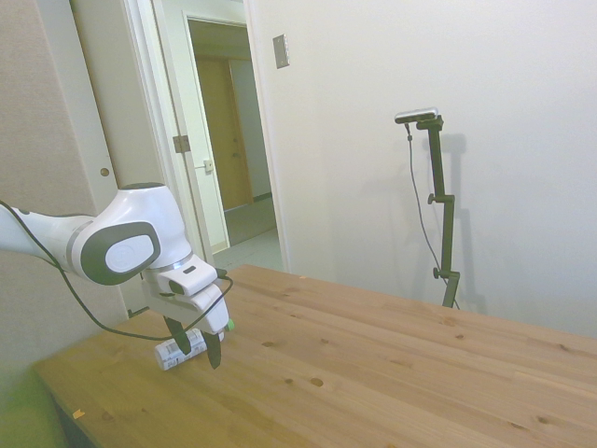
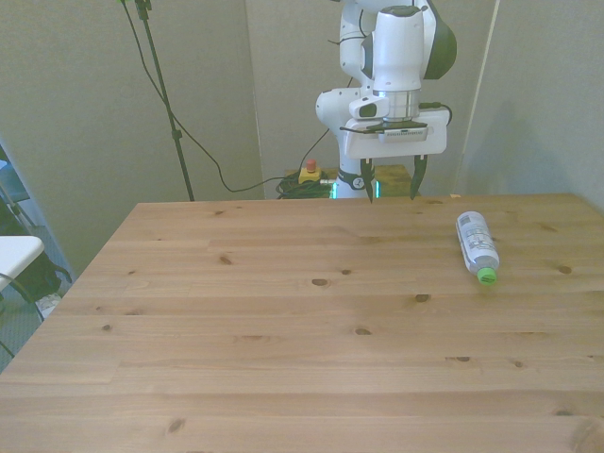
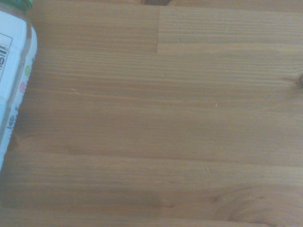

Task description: Stand the water bottle

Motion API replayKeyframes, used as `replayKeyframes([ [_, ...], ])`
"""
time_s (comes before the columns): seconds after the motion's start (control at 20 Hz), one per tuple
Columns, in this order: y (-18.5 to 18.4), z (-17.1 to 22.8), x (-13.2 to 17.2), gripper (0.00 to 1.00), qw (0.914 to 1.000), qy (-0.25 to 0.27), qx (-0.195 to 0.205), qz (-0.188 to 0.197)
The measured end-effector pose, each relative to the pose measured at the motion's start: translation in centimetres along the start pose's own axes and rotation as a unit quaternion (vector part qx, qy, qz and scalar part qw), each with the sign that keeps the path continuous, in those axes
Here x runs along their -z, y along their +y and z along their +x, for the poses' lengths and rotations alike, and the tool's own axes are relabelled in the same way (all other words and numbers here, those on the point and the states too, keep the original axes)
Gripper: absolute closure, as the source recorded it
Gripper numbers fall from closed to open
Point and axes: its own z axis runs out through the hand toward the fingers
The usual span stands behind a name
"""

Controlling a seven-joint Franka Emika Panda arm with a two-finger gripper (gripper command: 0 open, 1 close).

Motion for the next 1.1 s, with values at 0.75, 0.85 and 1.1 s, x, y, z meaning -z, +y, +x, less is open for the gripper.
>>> replayKeyframes([
  [0.75, -13.6, 0.1, -0.8, 0.00, 0.9980, 0.024, -0.026, 0.052],
  [0.85, -15.9, -0.7, -1.6, 0.00, 0.9975, 0.028, -0.034, 0.056],
  [1.1, -19.6, -2.0, -4.2, 0.00, 0.9958, 0.037, -0.061, 0.057],
])
